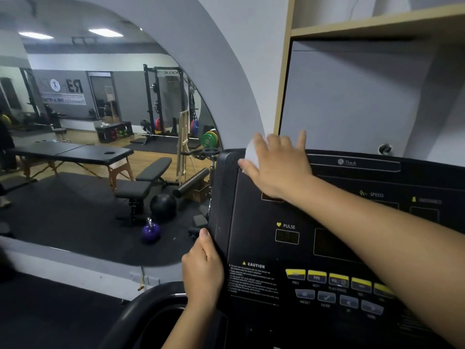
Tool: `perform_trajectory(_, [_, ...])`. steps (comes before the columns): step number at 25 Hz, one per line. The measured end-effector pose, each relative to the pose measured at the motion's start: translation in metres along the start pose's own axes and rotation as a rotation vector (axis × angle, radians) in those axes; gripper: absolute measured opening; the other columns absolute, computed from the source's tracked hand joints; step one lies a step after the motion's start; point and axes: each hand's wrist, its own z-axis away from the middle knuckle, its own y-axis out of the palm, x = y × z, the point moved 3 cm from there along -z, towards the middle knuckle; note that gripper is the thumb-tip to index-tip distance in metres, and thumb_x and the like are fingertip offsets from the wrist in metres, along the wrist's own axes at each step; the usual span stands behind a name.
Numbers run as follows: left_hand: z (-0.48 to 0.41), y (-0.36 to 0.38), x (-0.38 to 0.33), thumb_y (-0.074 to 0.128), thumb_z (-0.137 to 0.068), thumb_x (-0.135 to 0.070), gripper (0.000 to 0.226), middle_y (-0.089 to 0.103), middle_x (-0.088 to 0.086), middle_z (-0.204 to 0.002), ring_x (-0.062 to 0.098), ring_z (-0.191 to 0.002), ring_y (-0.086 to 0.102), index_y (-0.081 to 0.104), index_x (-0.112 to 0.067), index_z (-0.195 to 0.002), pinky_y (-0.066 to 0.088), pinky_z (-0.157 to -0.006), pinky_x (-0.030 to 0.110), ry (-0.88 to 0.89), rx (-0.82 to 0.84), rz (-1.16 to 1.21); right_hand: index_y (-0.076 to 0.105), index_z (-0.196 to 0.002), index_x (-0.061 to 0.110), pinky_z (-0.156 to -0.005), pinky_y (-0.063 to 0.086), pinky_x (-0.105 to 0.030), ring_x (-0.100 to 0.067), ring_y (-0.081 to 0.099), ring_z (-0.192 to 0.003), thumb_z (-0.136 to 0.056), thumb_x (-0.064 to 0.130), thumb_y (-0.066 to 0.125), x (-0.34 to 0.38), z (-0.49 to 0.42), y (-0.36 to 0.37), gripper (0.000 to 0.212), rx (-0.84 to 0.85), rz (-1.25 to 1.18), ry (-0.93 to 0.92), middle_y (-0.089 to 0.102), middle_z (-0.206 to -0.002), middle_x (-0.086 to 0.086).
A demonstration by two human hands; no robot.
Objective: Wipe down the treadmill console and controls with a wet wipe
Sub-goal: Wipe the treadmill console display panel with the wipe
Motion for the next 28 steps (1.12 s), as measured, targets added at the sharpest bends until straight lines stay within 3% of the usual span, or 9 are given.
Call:
perform_trajectory(1, [0.000,0.001,0.001,0.019,-0.103,-0.040,0.061,0.069,0.019,-0.093,0.039,-0.095,0.059,0.068,-0.004,-0.090,0.031,-0.072,0.035,-0.003,-0.006,-0.001,0.044,-0.135,0.016,-0.091,0.040,-0.052,-0.034,0.056,-0.111,-0.096,0.066,0.014,0.001,-0.008,-0.003,0.070,-0.023,-0.041,0.027,0.059,-0.125,-0.015])
perform_trajectory(4, [-0.002,0.004,0.007,0.019,-0.102,-0.041,0.063,0.070,0.020,-0.100,0.039,-0.098,0.059,0.069,-0.004,-0.106,0.033,-0.074,0.035,-0.001,-0.018,-0.018,0.054,-0.112,0.018,-0.061,0.037,-0.034,-0.027,0.054,-0.075,-0.099,0.059,0.017,0.023,-0.019,-0.006,0.057,-0.122,-0.095,-0.060,0.064,-0.095,-0.007])
perform_trajectory(9, [0.000,0.000,0.002,0.012,-0.100,-0.045,0.069,0.067,0.028,-0.096,0.044,-0.094,0.059,0.065,-0.001,-0.101,0.042,-0.077,0.043,0.044,-0.060,-0.072,0.028,-0.147,0.014,-0.102,0.032,-0.046,-0.031,0.047,-0.118,-0.098,0.060,0.022,0.031,0.000,0.004,0.067,-0.124,-0.030,-0.248,0.049,-0.135,-0.012])
perform_trajectory(13, [-0.005,-0.005,-0.018,0.034,-0.098,-0.024,0.028,0.064,0.017,-0.110,0.039,-0.101,0.059,0.056,-0.013,-0.112,0.044,-0.079,0.043,0.156,-0.059,-0.175,0.007,-0.156,0.016,-0.118,0.005,-0.055,-0.032,0.019,-0.146,-0.097,0.062,0.020,-0.023,0.030,0.014,0.076,-0.089,0.041,-0.158,0.025,-0.156,-0.014])
perform_trajectory(19, [-0.053,0.022,-0.132,0.042,-0.094,-0.017,0.044,0.053,0.016,-0.141,0.029,-0.133,0.046,0.052,-0.005,-0.135,0.030,-0.115,0.047,0.984,-0.041,-0.362,0.006,-0.154,0.000,-0.122,-0.002,-0.049,-0.035,-0.003,-0.151,-0.097,0.047,0.037,-0.030,0.061,-0.001,0.080,0.048,-0.095,-0.006,0.002,-0.162,-0.023])
perform_trajectory(22, [-0.081,0.045,-0.181,0.028,-0.095,-0.031,0.043,0.072,0.015,-0.094,0.035,-0.090,0.067,0.064,-0.010,-0.105,0.047,-0.083,0.042,1.006,0.097,-0.533,0.028,-0.147,-0.002,-0.121,0.013,-0.044,-0.035,0.018,-0.148,-0.097,0.032,0.037,-0.016,0.045,-0.011,0.062,-0.003,-0.194,-0.002,0.024,-0.157,-0.024])
perform_trajectory(24, [-0.087,0.049,-0.183,0.031,-0.096,-0.034,0.038,0.065,0.009,-0.066,0.035,-0.059,0.061,0.056,-0.015,-0.073,0.036,-0.055,0.034,1.044,0.003,-0.550,0.049,-0.126,0.005,-0.096,0.037,-0.040,-0.036,0.051,-0.121,-0.096,0.025,0.037,-0.034,0.036,-0.016,0.037,-0.102,-0.159,-0.005,0.056,-0.131,-0.018])
perform_trajectory(26, [-0.088,0.048,-0.179,0.036,-0.097,-0.031,0.037,0.062,0.007,-0.060,0.034,-0.053,0.055,0.049,-0.018,-0.065,0.026,-0.053,0.031,1.093,-0.071,-0.553,0.053,-0.106,0.011,-0.066,0.035,-0.035,-0.034,0.058,-0.084,-0.096,0.025,0.036,-0.058,0.026,-0.016,0.024,-0.122,-0.047,0.043,0.065,-0.100,-0.011])
perform_trajectory(28, [-0.088,0.049,-0.177,0.036,-0.097,-0.031,0.035,0.062,0.006,-0.060,0.034,-0.053,0.054,0.044,-0.021,-0.065,0.023,-0.054,0.031,1.118,-0.070,-0.559,0.055,-0.090,0.014,-0.061,0.031,-0.033,-0.031,0.048,-0.070,-0.098,0.031,0.027,-0.065,0.012,-0.012,0.033,-0.086,0.010,0.102,0.061,-0.083,-0.009])
